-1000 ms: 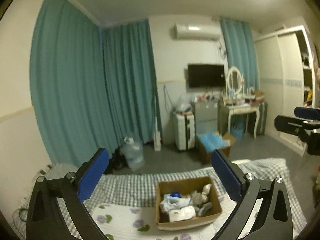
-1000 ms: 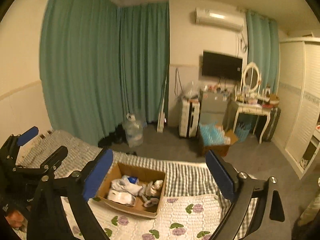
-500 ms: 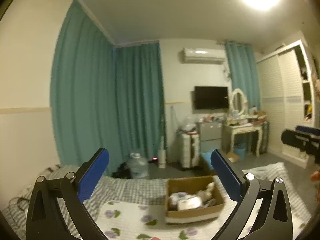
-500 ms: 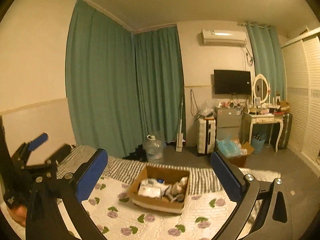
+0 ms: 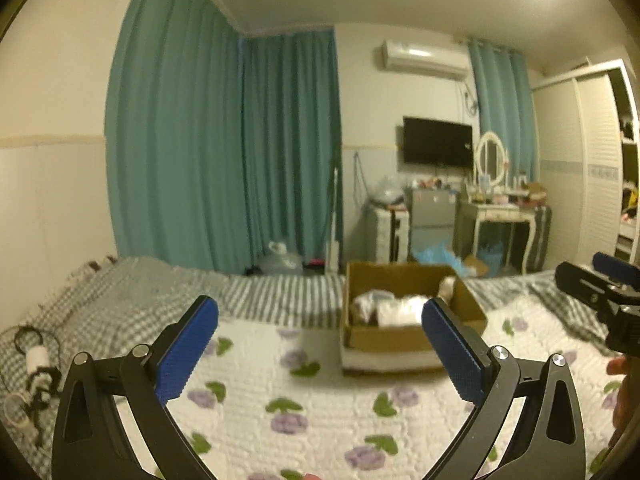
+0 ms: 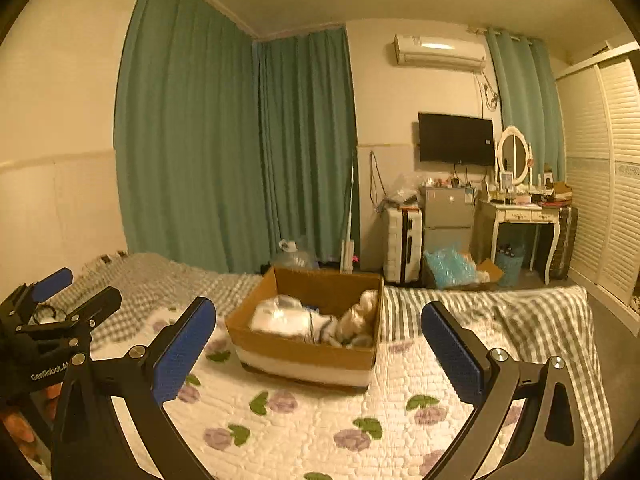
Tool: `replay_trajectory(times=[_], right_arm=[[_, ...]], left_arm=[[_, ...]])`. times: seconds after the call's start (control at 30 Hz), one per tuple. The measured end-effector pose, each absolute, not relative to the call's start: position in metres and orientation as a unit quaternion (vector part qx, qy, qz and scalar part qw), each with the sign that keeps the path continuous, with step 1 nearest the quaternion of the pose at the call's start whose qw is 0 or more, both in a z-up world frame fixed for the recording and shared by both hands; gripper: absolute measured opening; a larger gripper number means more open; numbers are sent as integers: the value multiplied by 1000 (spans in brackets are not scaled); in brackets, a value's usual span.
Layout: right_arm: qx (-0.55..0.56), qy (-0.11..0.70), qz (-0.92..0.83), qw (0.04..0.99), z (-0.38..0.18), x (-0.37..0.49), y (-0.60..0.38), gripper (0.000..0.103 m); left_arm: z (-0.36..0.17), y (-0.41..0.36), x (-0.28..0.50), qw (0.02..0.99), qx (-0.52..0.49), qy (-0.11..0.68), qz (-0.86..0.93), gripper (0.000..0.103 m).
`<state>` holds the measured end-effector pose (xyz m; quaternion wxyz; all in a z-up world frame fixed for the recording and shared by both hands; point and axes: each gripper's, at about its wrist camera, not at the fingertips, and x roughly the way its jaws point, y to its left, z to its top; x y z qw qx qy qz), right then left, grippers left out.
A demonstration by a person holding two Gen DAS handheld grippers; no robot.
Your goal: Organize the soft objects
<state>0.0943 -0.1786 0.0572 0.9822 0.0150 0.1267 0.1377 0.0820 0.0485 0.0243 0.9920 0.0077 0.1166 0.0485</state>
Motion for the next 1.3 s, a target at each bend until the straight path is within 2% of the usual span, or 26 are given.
replay_trajectory(times=[0.23,1.3], right_arm=[[5,162,125,979,32,108,-173,103],[2,170,113,979,30,107,-173,103]], left_arm=[[12,46,79,991,4,129,43,103],[2,49,84,986,-9,162,31,103]])
